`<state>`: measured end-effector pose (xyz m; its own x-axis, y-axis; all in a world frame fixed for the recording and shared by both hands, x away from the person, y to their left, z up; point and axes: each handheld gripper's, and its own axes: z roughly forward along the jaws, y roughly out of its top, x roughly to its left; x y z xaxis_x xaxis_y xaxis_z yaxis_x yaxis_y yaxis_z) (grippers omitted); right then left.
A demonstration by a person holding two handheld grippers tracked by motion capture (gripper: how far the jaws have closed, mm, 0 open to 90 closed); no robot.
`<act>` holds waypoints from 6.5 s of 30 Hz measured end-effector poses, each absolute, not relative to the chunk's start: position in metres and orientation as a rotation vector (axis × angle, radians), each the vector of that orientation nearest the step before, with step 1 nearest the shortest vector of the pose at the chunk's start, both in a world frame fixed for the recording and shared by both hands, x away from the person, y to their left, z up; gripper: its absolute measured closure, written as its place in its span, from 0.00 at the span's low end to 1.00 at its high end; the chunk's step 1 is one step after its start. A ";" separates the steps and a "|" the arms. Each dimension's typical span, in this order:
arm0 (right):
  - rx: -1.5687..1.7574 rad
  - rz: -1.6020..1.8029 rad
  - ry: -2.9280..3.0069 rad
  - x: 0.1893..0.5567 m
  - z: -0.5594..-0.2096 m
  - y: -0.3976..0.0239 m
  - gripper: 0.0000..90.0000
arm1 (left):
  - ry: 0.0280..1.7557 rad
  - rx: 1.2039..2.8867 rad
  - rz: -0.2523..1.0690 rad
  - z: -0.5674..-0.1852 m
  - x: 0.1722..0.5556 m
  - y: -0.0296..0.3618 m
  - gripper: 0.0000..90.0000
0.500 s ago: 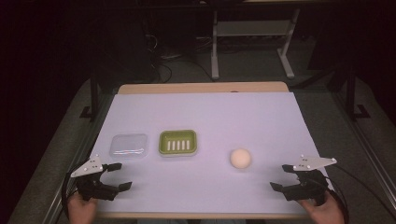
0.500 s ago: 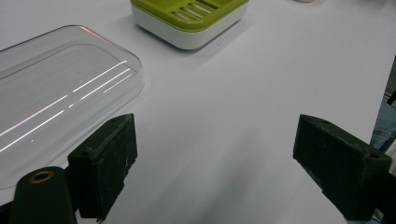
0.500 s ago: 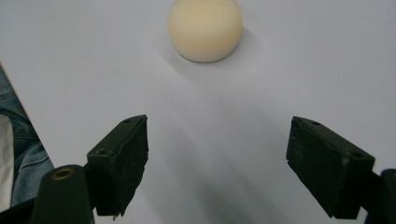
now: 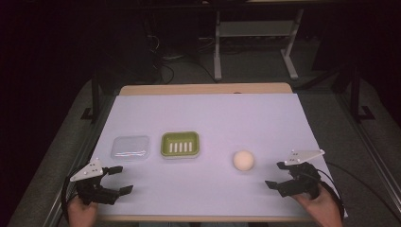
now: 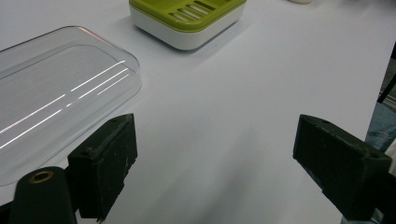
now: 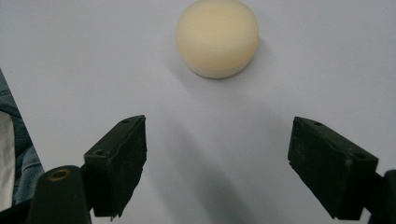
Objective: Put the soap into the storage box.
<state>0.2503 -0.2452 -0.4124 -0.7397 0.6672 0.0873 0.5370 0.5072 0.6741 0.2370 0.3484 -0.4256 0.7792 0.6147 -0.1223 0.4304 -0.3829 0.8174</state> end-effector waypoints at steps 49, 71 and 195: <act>0.907 0.883 2.713 0.306 -0.388 -0.193 0.19 | 0.789 2.030 0.255 -0.425 0.236 0.350 0.14; 0.867 0.764 2.786 0.322 -0.394 -0.169 0.18 | 0.785 2.031 0.257 -0.425 0.236 0.350 0.14; 0.746 0.641 2.936 0.386 -0.353 -0.085 0.26 | 0.772 2.027 0.262 -0.423 0.236 0.351 0.14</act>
<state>0.3857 -0.0846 -0.3526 -0.8829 0.4661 0.0569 0.4474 0.7983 0.4031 0.2356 0.3514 -0.4228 0.7807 0.6146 -0.1132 0.4184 -0.3794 0.8252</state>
